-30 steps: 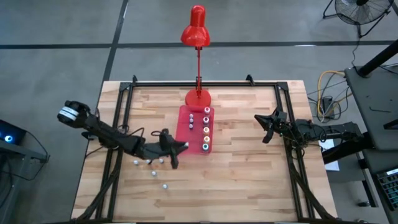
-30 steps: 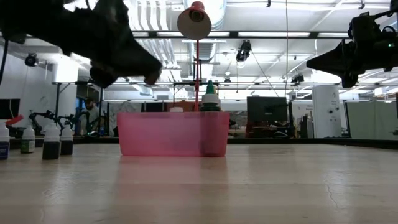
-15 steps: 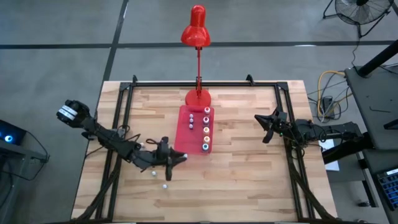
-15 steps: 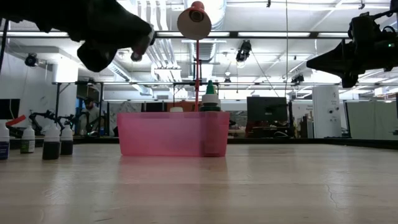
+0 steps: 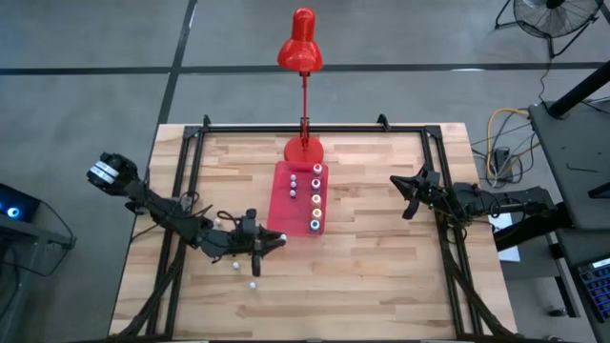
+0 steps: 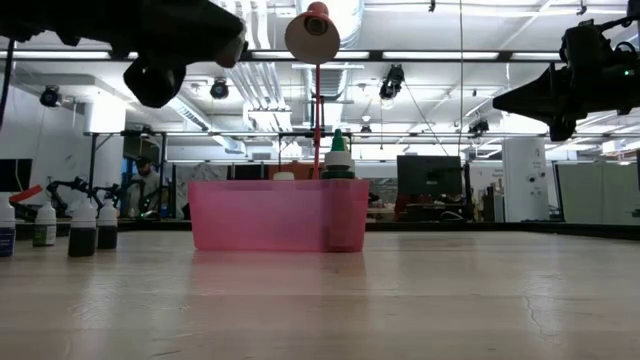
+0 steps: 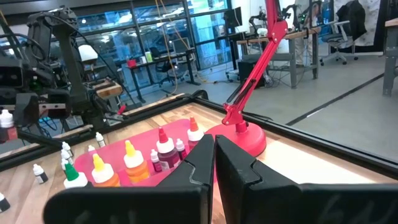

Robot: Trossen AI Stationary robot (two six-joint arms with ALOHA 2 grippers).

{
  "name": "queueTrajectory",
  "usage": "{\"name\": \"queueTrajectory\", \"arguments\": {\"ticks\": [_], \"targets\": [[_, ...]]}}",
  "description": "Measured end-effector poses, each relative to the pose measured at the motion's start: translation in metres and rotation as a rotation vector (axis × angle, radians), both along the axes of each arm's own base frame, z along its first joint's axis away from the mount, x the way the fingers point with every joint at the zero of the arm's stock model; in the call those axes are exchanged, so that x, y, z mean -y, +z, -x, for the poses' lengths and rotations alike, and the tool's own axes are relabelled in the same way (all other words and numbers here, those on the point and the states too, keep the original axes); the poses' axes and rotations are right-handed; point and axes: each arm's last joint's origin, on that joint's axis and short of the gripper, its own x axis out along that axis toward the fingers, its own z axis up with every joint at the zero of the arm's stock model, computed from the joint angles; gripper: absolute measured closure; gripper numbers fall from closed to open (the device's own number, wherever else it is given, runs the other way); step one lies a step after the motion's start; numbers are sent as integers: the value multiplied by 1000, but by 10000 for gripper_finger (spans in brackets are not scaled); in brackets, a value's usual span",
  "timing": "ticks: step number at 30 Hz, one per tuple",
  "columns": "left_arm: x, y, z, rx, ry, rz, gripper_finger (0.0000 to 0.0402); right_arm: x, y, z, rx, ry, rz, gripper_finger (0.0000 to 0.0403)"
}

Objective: Pick & Place food coloring
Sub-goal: Put the small orange food coloring bottle into the pink bin

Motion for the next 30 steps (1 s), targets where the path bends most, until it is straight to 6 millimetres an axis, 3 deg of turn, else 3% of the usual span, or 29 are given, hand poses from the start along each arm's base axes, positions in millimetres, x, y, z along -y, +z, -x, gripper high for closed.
{"name": "queueTrajectory", "arguments": {"ticks": [11, 25, 30], "targets": [[20, -33, -2, -80, -43, -152, 365, 0, 0, 0, 0, -1, 0, 394], [51, -95, -20, 9, -96, -140, 366, 0, 0, 0, 0, 0, 0, 394], [60, -94, -25, 27, -86, -130, 366, 0, 0, 0, 0, 0, 0, 394]]}}
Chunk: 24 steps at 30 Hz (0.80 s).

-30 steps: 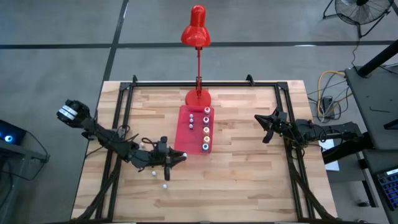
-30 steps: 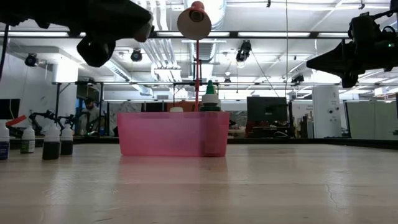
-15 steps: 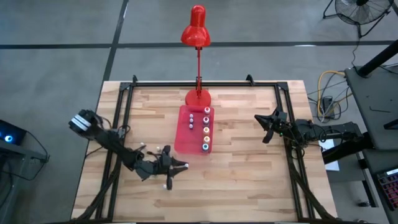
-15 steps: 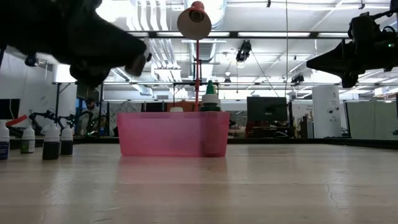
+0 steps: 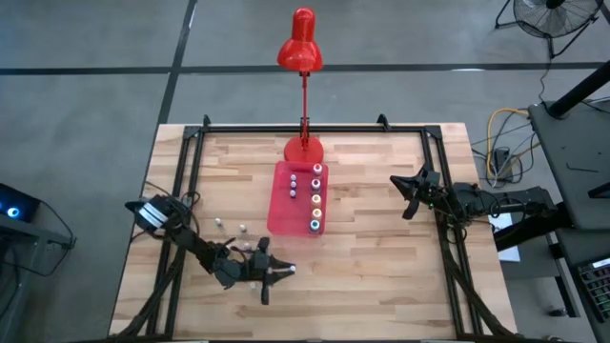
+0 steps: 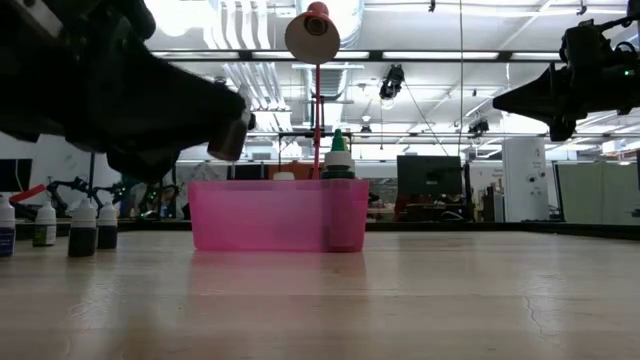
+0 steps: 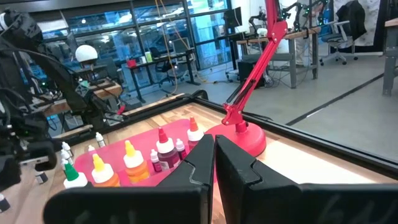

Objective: Pick & Place food coloring
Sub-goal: Put the small orange food coloring bottle into the pink bin

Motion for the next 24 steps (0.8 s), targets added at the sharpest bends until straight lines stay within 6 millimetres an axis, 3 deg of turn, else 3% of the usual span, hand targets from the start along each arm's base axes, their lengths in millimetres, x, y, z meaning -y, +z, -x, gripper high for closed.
{"name": "queueTrajectory", "arguments": {"ticks": [7, 17, 24], "targets": [[8, 4, 2, -32, -13, -23, 366, 0, 0, 0, 0, 1, 0, 394], [62, 24, 16, -4, -23, -64, 366, 0, 0, 0, 0, 0, 0, 394], [73, 10, 15, -25, 23, -48, 366, 0, 0, 0, 0, 0, 0, 394]]}}
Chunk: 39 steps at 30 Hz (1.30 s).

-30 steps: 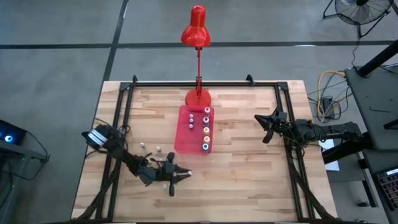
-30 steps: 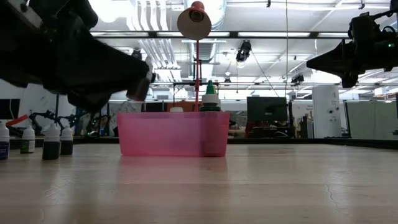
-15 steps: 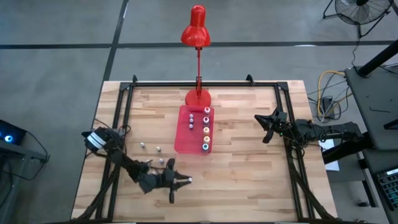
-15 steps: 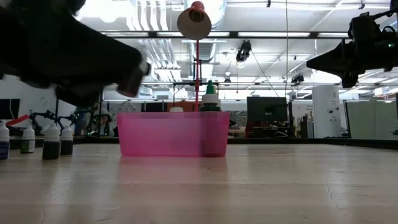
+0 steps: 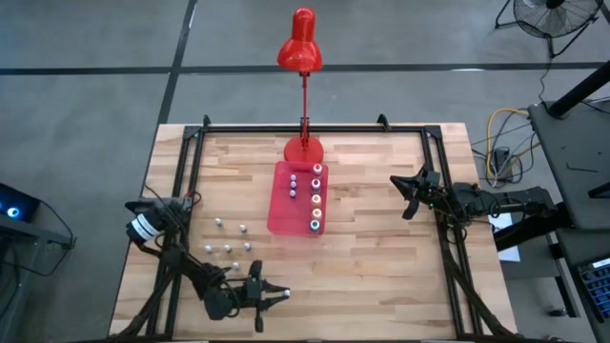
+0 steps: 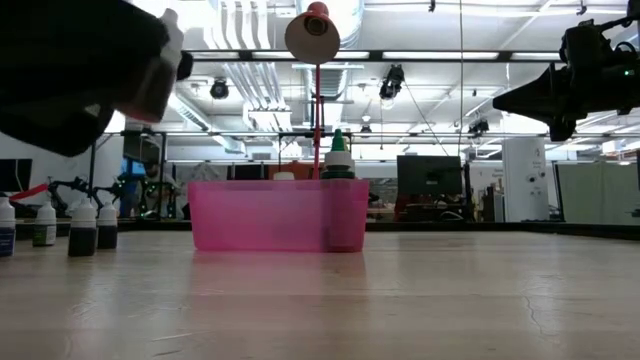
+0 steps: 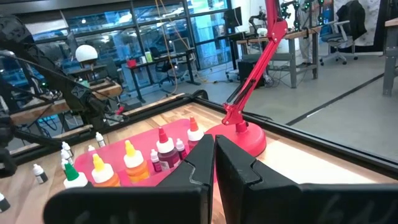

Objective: Pick & Place food coloring
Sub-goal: Put the small orange food coloring bottle into the pink bin

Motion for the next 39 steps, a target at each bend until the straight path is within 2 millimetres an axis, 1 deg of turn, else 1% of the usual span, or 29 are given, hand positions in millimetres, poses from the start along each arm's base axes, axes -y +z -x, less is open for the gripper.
{"name": "queueTrajectory", "arguments": {"ticks": [3, 10, 19, 22, 25, 34, 39], "targets": [[6, -3, -3, 4, 38, -10, 366, 0, 0, 0, 0, 0, 0, 394], [20, -25, -12, -5, 37, -23, 366, 0, 0, 0, 0, 0, 0, 394], [29, -43, -20, 8, 56, 14, 366, 0, 0, 0, 0, 0, 0, 394], [29, -48, -20, 4, 61, 21, 366, 0, 0, 0, 0, -1, 0, 394], [27, -56, -20, -4, 70, 64, 363, 0, 0, 0, 0, -1, 0, 394], [23, -59, -18, -5, 89, 100, 362, 0, 0, 0, 0, 0, 0, 394], [22, -61, -18, -13, 91, 92, 362, 0, 0, 0, 0, 0, 0, 394]]}}
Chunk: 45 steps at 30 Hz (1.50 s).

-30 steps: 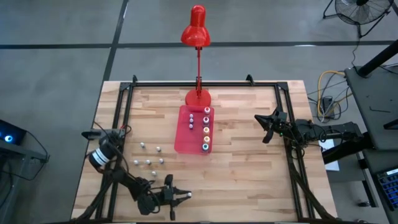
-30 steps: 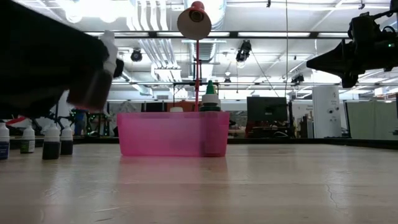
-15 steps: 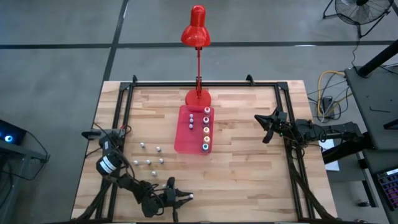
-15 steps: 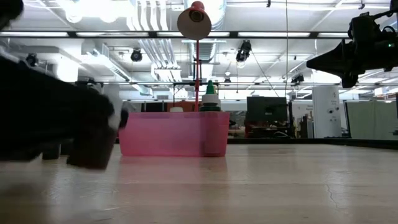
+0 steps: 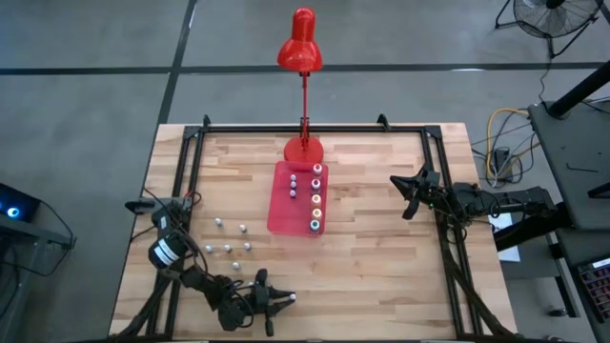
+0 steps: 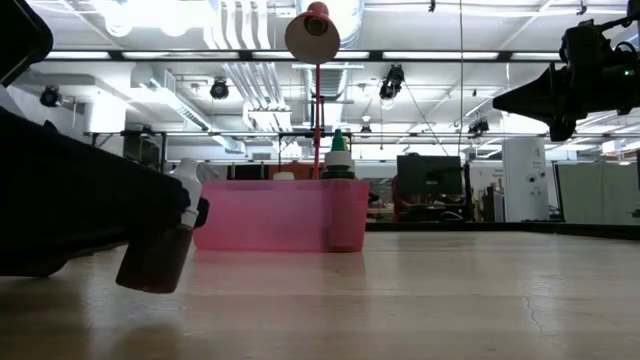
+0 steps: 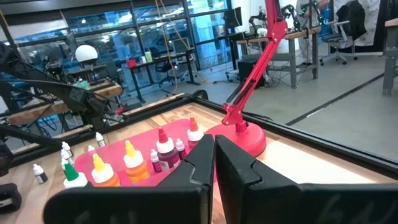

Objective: Pick & Place food coloring
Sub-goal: Put the small orange food coloring bottle into the pink bin

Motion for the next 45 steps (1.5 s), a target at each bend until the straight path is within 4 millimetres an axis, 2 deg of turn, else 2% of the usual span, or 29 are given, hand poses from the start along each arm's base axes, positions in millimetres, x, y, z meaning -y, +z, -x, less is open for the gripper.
{"name": "queueTrajectory", "arguments": {"ticks": [12, 22, 34, 41, 45], "targets": [[-1, -2, 0, -13, -7, -11, 360, 0, 0, 0, 0, 0, 0, 394], [0, -2, 0, -21, -41, -14, 329, 0, 0, 0, 0, 1, 0, 394], [0, -3, 1, -22, -45, -15, 326, 0, 0, 0, -1, 0, 0, 394], [3, 23, -2, 23, -54, 52, 325, 0, 0, 0, 0, 0, 0, 394], [1, 35, -1, 8, -50, 25, 325, 0, 0, 0, -1, 0, 0, 394]]}}
